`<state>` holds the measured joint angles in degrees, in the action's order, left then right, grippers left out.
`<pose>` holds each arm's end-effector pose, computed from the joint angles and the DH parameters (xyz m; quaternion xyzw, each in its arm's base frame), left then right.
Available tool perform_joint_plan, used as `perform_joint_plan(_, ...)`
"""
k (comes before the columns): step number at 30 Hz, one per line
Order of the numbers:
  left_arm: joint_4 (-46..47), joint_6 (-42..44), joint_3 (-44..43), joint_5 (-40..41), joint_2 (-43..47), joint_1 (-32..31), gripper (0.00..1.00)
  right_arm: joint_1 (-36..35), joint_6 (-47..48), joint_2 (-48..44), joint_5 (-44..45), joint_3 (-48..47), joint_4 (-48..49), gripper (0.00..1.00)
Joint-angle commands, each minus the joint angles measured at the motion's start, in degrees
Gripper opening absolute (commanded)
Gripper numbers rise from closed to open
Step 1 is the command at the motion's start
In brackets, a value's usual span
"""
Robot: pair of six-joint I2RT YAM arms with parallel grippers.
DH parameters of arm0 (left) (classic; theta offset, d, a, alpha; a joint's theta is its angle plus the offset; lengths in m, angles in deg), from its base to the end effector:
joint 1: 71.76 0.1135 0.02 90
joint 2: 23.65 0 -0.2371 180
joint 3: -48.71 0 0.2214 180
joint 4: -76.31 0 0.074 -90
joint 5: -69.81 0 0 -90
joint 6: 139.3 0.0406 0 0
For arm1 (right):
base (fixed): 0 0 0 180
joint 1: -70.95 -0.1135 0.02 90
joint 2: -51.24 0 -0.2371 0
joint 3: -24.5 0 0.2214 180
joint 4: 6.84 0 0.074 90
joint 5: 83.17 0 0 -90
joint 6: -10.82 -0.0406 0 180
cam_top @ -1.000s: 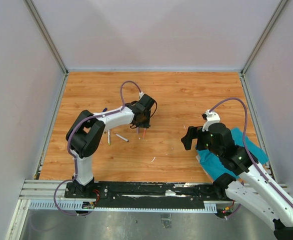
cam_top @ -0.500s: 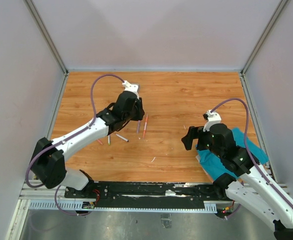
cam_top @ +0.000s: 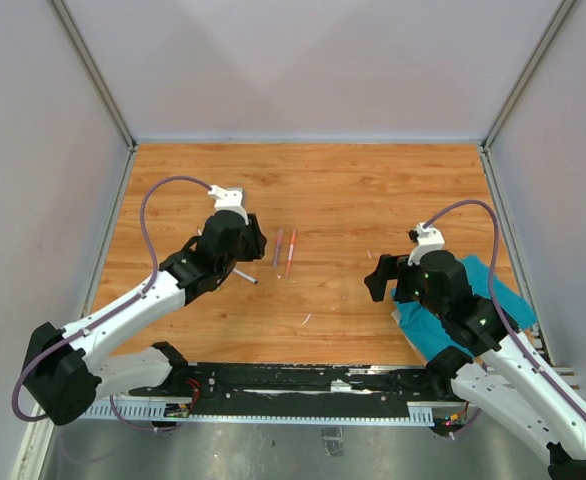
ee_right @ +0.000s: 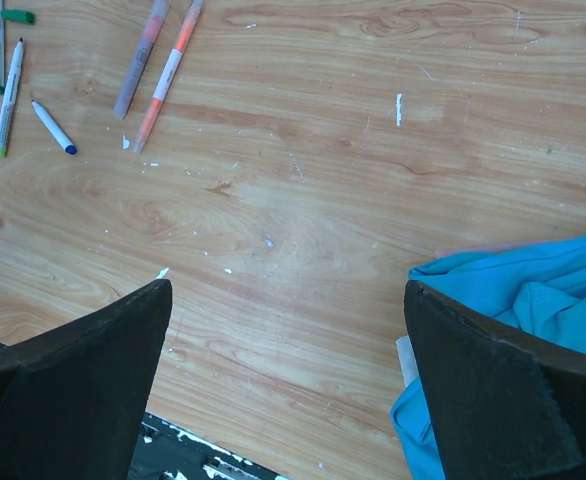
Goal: Insert the pens into the pen caps
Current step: Pick up the pen from the center of the board.
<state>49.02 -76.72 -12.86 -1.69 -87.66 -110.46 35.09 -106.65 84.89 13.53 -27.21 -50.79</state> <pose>0.1914 -0.1369 0.2614 0.0036 0.8574 -0.1538 0.4911 0.1130 0.0758 0.2636 -0.0310 0.8461 0.2360 0.4770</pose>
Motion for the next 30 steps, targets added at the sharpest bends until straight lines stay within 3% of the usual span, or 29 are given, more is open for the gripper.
perform_joint_plan(1,1.23,-3.06,3.91,2.49,3.7,0.55,0.42,0.73,-1.37,0.08,1.56,0.22,0.62,0.98)
perform_joint_plan(10,-0.3,-4.39,6.92,3.86,6.53,3.04,0.44,0.68,2.08,2.6,1.26,-2.29,-1.93,0.98)
perform_joint_plan(18,-2.73,-5.54,8.12,2.16,9.27,9.04,0.46,0.7,2.24,2.37,2.26,-3.37,-2.17,0.99)
perform_joint_plan(30,-7.96,-9.17,9.82,3.53,11.62,17.99,0.58,0.7,2.74,2.74,2.74,-3.22,-2.02,0.99)
